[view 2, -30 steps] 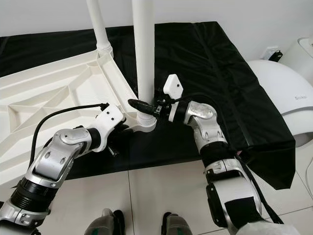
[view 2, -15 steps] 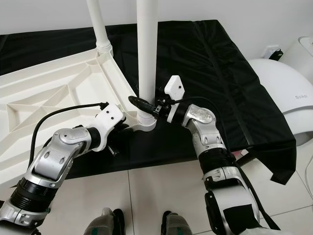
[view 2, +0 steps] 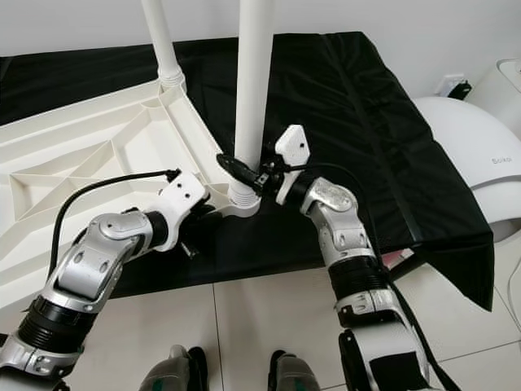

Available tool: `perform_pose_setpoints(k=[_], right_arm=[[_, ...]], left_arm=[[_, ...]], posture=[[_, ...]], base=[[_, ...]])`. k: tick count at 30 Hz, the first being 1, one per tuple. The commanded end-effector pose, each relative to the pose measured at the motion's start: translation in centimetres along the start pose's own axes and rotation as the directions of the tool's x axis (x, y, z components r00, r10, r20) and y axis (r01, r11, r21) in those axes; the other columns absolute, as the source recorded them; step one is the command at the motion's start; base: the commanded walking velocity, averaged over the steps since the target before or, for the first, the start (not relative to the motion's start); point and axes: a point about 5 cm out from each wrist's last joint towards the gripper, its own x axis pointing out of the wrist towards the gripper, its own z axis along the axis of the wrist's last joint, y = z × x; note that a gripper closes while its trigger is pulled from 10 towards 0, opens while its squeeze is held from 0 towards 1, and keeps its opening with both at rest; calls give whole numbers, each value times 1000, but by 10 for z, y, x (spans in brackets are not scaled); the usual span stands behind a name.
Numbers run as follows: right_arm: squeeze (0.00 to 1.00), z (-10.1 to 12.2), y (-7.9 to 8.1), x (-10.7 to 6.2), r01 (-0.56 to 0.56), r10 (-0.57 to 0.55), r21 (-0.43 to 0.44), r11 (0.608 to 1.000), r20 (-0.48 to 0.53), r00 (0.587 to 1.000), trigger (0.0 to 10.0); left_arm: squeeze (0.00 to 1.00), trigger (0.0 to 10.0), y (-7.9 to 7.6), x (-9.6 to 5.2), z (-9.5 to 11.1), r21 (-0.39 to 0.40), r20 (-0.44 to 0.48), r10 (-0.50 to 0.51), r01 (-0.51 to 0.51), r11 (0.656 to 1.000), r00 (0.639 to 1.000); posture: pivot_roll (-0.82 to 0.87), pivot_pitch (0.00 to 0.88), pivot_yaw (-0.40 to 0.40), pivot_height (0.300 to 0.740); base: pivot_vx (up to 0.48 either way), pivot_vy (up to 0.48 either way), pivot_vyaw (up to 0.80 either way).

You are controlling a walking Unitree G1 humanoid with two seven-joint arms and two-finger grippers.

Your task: Building children table

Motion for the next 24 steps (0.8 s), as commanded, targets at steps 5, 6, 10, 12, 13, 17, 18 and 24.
perform_pose_setpoints(k=[5, 6, 10, 12, 13, 17, 18, 24], right_arm=[[0, -11, 16, 0, -58, 59, 19, 998, -47, 997, 10000], [0, -11, 16, 0, -58, 59, 19, 998, -47, 997, 10000], [0, -11, 21, -1, -85, 85, 8, 996, -54, 995, 10000], [0, -12, 24, -1, -100, 100, -1, 995, -63, 993, 10000], [0, -12, 24, -1, -100, 100, -1, 995, -63, 993, 10000], [0, -12, 24, -2, -103, 102, -1, 995, -67, 993, 10000], [0, -12, 24, -2, -101, 100, 0, 995, -68, 993, 10000], [0, -13, 26, -4, -85, 85, 3, 996, -74, 994, 10000]], left_arm=[[0, 10000, 0, 0, 10, 10, 45, 50, -51, 999, 998], [0, 10000, 0, 0, 10, 10, 45, 50, -51, 999, 998], [0, 10000, -1, -1, 11, 8, 48, 52, -52, 999, 997], [0, 10000, -1, 0, 11, 9, 50, 51, -52, 999, 997], [0, 10000, -1, 0, 11, 9, 50, 51, -52, 999, 997], [0, 10000, -1, 0, 11, 9, 52, 50, -51, 999, 997], [0, 10000, -1, 0, 12, 10, 53, 50, -50, 999, 997], [0, 10000, 0, 0, 13, 14, 57, 49, -50, 999, 997]], posture=[[-73, 180, -2, 740], [-73, 180, -2, 740], [-73, 180, -2, 740], [-73, 180, -2, 740], [-73, 180, -2, 740], [-77, 178, -3, 740], [-78, 174, -3, 740], [-75, 168, -3, 740]], base=[[0, 0, 0], [0, 0, 0], [0, 0, 0], [0, 0, 0], [0, 0, 0], [0, 0, 0], [0, 0, 0], [0, 0, 0]])
